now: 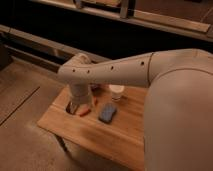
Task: Pick up the ceramic bowl
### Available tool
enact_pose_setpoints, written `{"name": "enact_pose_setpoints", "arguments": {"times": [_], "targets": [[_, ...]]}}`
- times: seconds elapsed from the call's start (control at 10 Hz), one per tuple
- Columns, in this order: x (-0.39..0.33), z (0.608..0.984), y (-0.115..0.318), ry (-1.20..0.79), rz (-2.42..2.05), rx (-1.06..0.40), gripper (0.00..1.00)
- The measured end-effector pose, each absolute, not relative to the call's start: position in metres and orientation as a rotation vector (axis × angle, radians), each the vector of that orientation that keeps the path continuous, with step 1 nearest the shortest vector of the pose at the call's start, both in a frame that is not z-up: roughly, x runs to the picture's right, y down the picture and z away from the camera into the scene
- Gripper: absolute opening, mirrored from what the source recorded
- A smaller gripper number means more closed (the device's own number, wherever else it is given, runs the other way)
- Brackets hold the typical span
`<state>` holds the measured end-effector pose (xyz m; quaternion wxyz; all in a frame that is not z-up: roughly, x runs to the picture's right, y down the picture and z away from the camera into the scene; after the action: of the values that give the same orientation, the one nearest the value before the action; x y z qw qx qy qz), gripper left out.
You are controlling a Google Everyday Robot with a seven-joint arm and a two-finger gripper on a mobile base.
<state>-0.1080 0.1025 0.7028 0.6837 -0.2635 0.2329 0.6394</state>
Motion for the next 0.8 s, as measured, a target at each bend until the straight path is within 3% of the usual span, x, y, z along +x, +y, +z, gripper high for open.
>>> {"name": "enact_pose_setpoints", "arguments": {"times": [0.8], "targets": [[-0.11,0.704,0.091,0.523,1.442,-0.545,0.65]]}}
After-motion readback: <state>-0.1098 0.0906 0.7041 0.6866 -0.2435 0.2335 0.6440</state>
